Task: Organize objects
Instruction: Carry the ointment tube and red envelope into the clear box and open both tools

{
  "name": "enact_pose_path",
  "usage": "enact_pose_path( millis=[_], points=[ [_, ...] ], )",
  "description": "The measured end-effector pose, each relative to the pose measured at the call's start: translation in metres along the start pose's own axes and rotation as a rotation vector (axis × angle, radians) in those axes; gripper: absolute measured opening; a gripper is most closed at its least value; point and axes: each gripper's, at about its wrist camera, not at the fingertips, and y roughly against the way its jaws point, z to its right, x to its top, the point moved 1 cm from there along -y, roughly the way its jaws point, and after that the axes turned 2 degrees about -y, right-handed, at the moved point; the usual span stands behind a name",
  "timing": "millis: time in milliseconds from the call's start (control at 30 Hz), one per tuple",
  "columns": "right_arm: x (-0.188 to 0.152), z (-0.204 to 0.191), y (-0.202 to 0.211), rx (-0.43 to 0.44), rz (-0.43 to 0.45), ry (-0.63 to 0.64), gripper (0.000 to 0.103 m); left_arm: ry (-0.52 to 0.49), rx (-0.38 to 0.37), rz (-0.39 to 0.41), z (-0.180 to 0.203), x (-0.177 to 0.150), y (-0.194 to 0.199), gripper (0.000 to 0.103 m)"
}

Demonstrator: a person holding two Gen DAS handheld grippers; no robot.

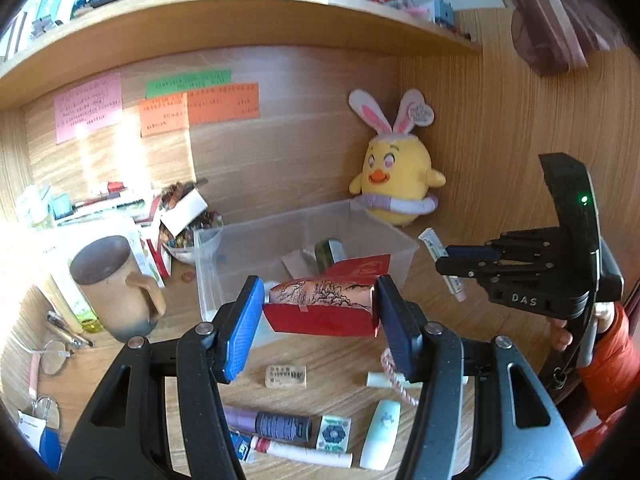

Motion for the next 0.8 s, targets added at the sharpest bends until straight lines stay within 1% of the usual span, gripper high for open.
enact_pose_path(
  millis=[67,167,333,567,800],
  points=[
    [0.006,0.000,0.000,0.002,0.014,-0.002,0.015,0.009,-0.005,0.022,-0.002,0.006,0.004,0.057],
    [0.014,0.000,-0.002,0.005,0.028,-0.007,0.015,0.010,0.010,0.049,-0.005,0.014,0.008,0.057],
    [0.026,0.000,-0.008,0.010,0.047,-0.009,0.015,0.026,0.031,0.059,-0.015,0.021,0.004,0.057],
    [0.047,-0.002,-0.020,0.012,0.068,-0.005,0.015,0.060,0.058,0.026,-0.033,0.024,-0.019,0.057],
    [0.068,0.001,-0.035,0.013,0.075,-0.008,0.015,0.103,0.081,-0.032,-0.053,0.026,-0.050,0.057]
  ],
)
